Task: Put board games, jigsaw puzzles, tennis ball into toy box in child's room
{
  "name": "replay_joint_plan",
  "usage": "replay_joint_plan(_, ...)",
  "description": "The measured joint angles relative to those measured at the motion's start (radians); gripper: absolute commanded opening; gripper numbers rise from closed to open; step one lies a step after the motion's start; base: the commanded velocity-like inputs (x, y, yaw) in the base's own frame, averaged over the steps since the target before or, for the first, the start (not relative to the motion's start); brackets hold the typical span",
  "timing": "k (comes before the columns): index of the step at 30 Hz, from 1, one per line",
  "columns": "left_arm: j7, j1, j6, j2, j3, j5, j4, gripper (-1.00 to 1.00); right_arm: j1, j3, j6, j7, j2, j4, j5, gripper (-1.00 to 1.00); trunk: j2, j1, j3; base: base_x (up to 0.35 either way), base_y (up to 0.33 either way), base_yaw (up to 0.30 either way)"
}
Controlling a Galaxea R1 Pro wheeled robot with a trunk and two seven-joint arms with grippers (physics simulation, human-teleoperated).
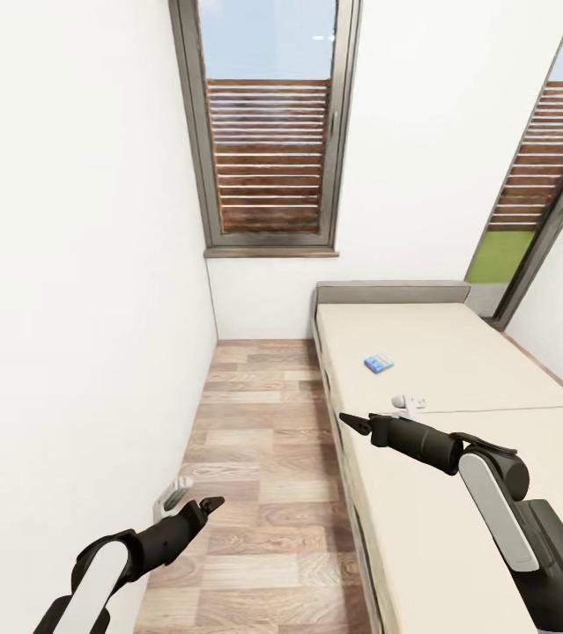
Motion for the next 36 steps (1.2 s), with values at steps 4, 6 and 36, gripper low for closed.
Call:
replay_joint_plan(4, 0.0, 0.0, 0.0, 0.0, 0.0, 0.0, 0.0, 1.0, 0.0, 0.0, 0.0, 0.0, -0.001, 0.0, 0.0, 1.0, 0.0, 0.0, 0.0, 0.0, 0.055, 0.0)
replay_joint_plan(6, 0.0, 0.0, 0.0, 0.0, 0.0, 0.0, 0.0, 1.0, 0.0, 0.0, 0.0, 0.0, -0.001, 0.001, 0.0, 1.0, 0.0, 0.0, 0.0, 0.0, 0.03, 0.0)
replay_joint_plan(36, 0.0, 0.0, 0.001, 0.0, 0.0, 0.004, 0.0, 1.0, 0.0, 0.0, 0.0, 0.001, -0.001, 0.001, 0.0, 1.0, 0.0, 0.0, 0.0, 0.0, 0.083, 0.0)
